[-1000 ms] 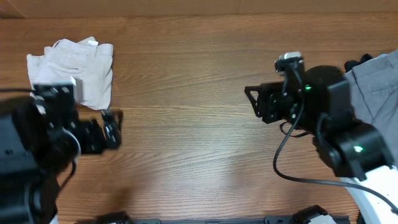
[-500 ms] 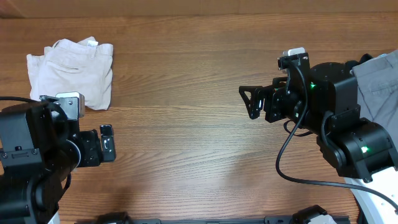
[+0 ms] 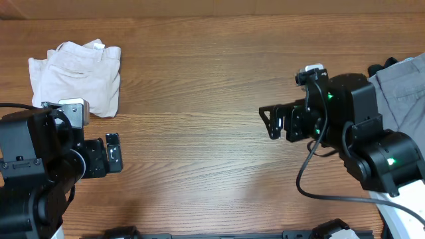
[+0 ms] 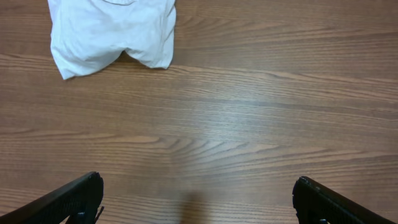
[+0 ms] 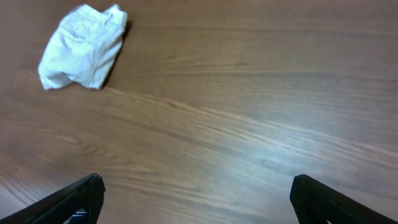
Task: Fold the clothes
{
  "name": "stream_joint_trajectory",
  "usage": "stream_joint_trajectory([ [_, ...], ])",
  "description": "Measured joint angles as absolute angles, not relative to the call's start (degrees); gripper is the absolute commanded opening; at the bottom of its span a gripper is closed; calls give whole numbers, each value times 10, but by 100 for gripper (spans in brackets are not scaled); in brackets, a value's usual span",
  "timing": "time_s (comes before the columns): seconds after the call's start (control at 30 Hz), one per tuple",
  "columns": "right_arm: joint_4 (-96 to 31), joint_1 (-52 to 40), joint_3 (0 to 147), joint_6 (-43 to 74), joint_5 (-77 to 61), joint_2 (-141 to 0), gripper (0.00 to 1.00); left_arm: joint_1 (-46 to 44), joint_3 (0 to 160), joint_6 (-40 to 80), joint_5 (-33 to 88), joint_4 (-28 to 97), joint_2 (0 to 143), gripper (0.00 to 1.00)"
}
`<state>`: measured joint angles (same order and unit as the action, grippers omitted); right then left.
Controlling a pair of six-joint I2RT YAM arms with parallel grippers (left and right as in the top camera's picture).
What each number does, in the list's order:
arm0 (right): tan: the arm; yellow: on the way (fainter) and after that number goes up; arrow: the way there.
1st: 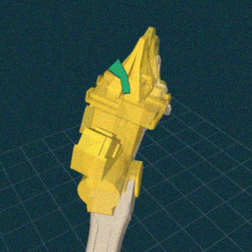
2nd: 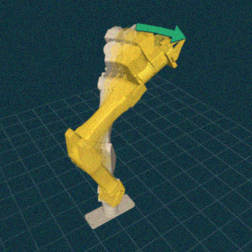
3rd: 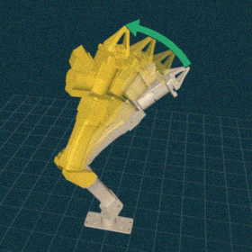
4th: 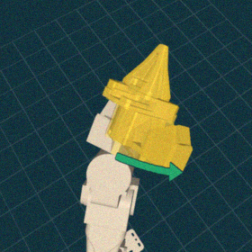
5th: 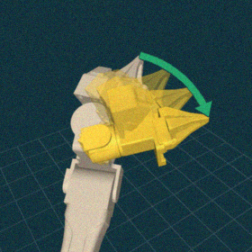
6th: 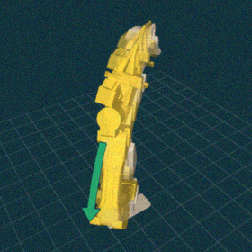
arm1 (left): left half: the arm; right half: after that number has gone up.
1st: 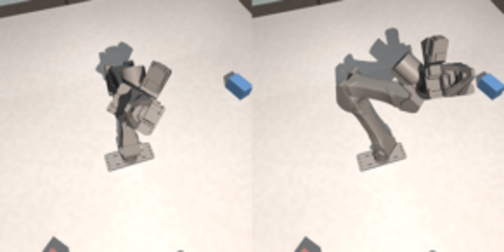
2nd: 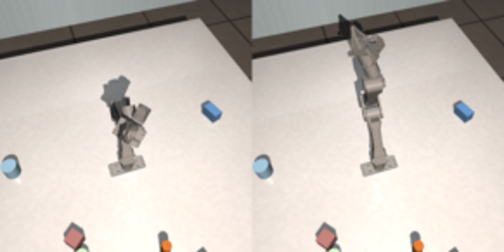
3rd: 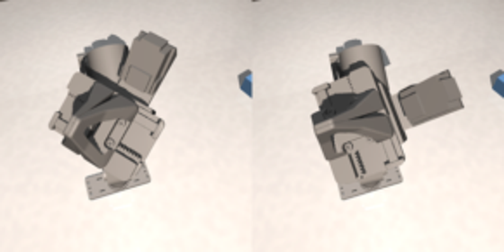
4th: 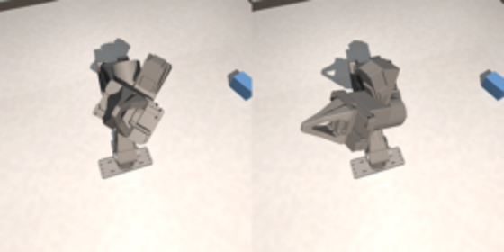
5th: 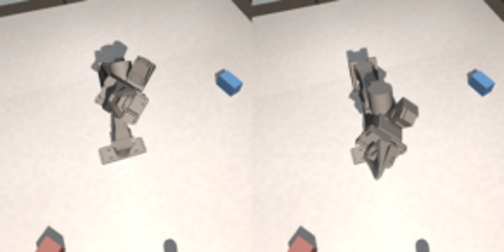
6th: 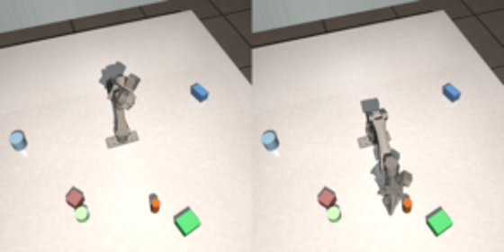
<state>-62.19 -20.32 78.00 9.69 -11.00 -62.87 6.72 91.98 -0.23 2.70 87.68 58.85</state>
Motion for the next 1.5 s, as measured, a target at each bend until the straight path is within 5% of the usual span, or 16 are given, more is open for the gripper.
stream_joint_trajectory([
  [0.43, -578, -170, 754, 89, 25, -366, 100, 67, 920, -2, 27, 877, 588, 100],
  [0.97, -196, -109, 191, 90, -82, -150, 100, 67, 917, -2, 27, 877, 589, 100],
  [1.5, -166, -109, 58, 90, -118, -8, 100, 67, 917, -2, 27, 877, 589, 100],
])
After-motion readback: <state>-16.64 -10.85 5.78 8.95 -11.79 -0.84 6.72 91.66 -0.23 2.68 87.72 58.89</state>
